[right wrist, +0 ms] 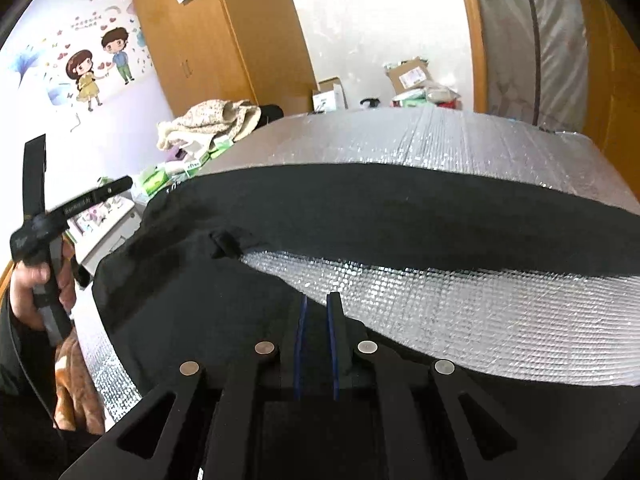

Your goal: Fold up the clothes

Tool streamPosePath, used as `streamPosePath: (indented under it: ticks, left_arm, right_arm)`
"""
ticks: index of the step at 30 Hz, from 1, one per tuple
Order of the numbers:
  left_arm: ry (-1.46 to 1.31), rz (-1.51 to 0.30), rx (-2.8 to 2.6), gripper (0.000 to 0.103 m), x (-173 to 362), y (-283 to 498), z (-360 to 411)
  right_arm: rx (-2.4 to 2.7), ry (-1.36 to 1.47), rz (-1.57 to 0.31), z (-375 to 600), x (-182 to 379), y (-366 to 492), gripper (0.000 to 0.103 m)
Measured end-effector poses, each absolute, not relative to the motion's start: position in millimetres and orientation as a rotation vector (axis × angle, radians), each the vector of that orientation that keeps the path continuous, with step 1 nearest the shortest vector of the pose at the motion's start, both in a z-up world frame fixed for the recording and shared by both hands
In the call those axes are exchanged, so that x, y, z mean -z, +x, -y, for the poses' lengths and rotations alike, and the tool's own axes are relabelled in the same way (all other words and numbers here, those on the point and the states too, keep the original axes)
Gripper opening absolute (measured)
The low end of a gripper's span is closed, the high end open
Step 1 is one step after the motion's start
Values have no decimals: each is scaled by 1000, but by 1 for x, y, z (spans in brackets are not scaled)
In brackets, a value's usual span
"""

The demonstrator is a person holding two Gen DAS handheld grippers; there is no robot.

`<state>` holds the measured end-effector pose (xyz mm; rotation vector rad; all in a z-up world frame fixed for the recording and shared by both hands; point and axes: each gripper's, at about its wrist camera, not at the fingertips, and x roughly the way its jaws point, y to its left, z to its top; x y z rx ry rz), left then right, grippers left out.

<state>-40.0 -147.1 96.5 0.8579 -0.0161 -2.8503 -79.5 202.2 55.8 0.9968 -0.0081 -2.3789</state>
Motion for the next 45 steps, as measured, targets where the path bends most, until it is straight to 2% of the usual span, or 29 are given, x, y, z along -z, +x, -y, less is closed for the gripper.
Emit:
streamPosePath:
  ticks: [5,11,13,18,25,30,35,38,45]
  left_arm:
    - [792,138,2865,7,-100,-40,123]
    - [780,150,2922,7,-103,-41,114]
    - [735,148,2963,7,-107,-37,114]
    - [726,156,3009,7,-111,-39,124]
    - [805,190,2977,7,-107,-43,144]
    - [901,145,2954,7,-101,-53,160]
    - [933,-30,2971,7,-101,-60,178]
    - [912,-16,2980,7,-103,-61,176]
    - [903,42,2998,7,-104,-65,161]
  right_arm:
    - [2402,942,16,-205,-65,-76,11]
    - [2405,834,-18,-205,-77,-70,11]
    - [2400,785,-80,-200,-81,-66,12]
    - [2344,750,-181,-190,-93,-64,31]
    - [2272,745,-238,-175,-108,-76,33]
    - [2237,753,-299,-157,-110,-89,33]
    - [2196,762,-351,-138,-108,-99,37]
    - [2187,784,-358,-131,-104,-106,40]
    - [2189,816,-369,-125,-98,-111,41]
